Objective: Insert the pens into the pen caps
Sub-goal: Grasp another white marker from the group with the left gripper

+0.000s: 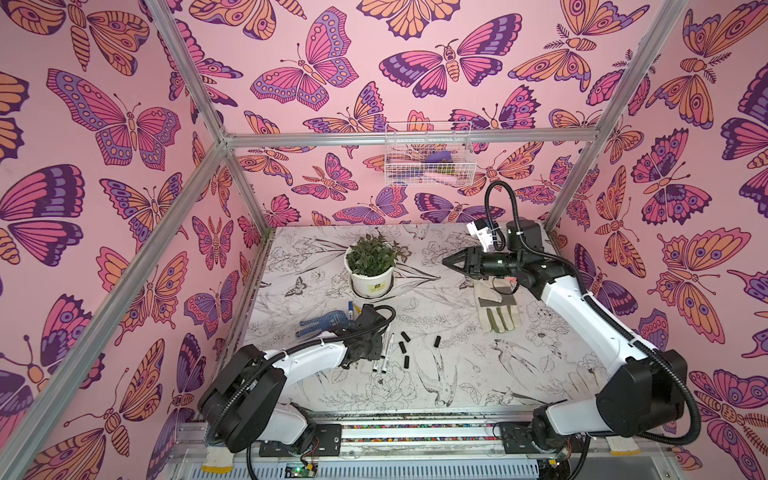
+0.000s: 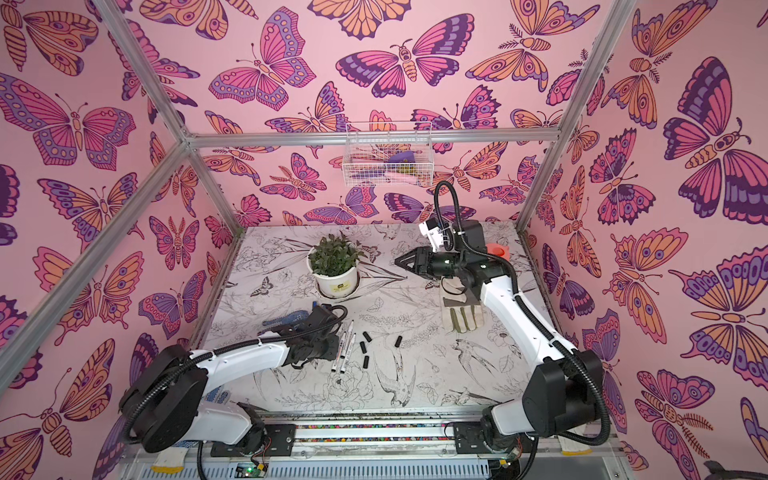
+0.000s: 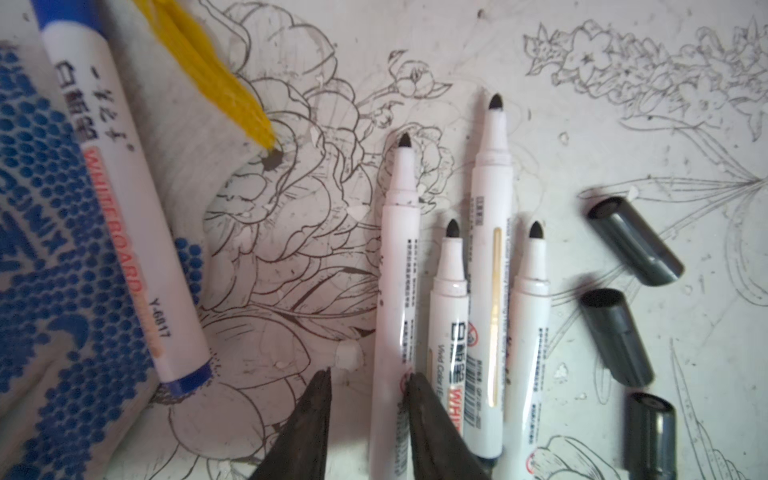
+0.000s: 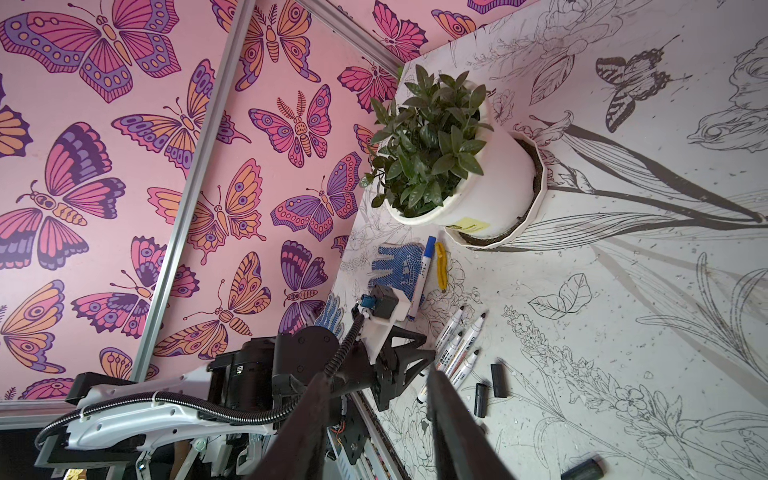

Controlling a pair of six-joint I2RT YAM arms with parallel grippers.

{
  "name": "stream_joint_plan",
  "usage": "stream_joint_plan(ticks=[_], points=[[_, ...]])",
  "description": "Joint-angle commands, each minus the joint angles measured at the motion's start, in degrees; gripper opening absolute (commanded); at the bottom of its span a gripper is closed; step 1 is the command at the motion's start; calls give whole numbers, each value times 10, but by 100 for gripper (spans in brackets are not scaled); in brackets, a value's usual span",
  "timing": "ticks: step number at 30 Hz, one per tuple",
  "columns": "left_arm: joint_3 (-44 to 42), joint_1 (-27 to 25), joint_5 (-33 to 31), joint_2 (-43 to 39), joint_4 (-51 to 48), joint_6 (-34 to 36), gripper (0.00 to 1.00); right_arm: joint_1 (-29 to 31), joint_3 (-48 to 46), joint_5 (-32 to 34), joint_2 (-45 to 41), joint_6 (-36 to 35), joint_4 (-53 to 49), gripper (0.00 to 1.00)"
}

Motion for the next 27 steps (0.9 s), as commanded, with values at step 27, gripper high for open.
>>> stream_joint_plan(ticks=[27], points=[[66,3,40,-76,64,89,0,36,-9,40,-3,-43,-38,40]])
